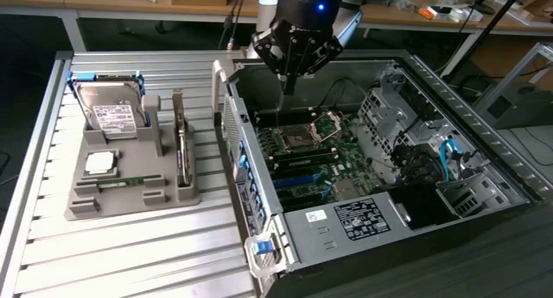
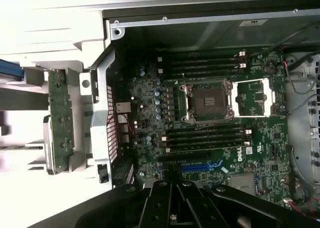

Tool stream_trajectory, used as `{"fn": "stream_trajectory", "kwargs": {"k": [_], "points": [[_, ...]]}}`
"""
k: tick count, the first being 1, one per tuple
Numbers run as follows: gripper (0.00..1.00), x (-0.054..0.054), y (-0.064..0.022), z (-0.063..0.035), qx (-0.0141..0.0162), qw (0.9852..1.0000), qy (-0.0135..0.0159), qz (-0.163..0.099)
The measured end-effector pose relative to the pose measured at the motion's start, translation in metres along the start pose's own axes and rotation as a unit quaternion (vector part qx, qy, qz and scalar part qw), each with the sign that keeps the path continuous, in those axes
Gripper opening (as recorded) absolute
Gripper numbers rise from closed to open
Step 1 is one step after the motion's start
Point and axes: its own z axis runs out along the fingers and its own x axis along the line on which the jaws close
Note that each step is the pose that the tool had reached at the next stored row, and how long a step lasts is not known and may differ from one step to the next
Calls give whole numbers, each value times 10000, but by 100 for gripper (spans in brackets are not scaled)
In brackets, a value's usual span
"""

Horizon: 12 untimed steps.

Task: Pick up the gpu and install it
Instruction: 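Reach for the gpu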

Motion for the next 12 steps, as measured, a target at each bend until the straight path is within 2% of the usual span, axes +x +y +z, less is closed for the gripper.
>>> {"fn": "stream_trajectory", "kwargs": {"k": [12], "points": [[11,143,-10,-4,0,10000,0,0]]}}
